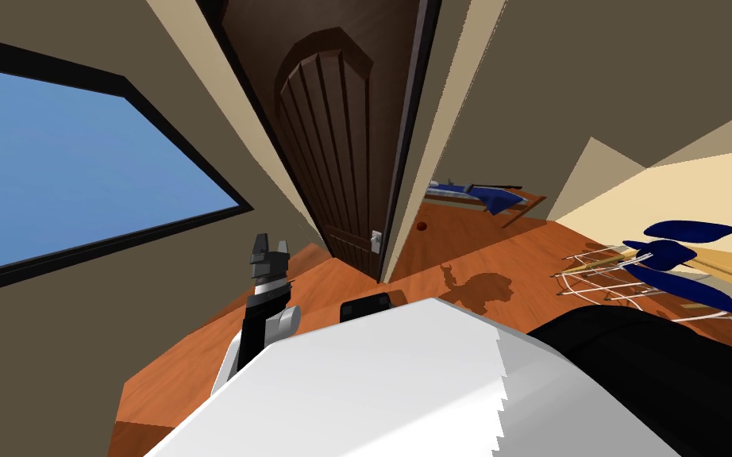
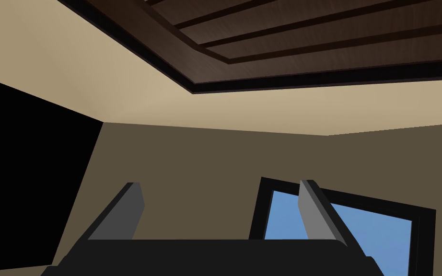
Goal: Push the door open
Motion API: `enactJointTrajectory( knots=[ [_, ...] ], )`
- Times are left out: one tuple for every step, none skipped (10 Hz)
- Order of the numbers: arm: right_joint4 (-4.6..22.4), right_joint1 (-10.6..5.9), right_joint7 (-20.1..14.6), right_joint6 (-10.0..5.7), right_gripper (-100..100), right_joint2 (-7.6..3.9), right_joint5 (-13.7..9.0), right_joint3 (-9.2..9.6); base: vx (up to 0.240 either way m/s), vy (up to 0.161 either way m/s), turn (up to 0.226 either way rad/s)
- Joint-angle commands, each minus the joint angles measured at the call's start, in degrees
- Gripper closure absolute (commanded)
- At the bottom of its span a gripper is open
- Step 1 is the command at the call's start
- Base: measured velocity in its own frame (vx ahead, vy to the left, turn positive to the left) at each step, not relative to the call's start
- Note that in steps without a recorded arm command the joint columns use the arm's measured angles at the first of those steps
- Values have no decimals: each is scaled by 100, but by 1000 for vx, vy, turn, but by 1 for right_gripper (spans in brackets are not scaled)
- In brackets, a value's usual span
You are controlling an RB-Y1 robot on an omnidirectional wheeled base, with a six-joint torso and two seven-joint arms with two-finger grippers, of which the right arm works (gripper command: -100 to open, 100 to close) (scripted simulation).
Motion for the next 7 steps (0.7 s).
enactJointTrajectory(
  knots=[
    [60,12,-63,-27,-100,-20,-230,57,67,57,-3],
    [92,19,-99,-45,-100,-35,-372,92,71,59,3],
    [123,26,-134,-62,-100,-49,-514,126,63,75,1],
    [155,33,-170,-79,-100,-64,-656,160,40,74,-2],
    [186,40,-205,-96,-100,-79,-798,195,44,80,0],
    [218,47,-241,-113,-100,-93,-940,229,67,84,-1],
    [249,54,-276,-131,-100,-108,-1082,264,71,75,-2]
  ],
)
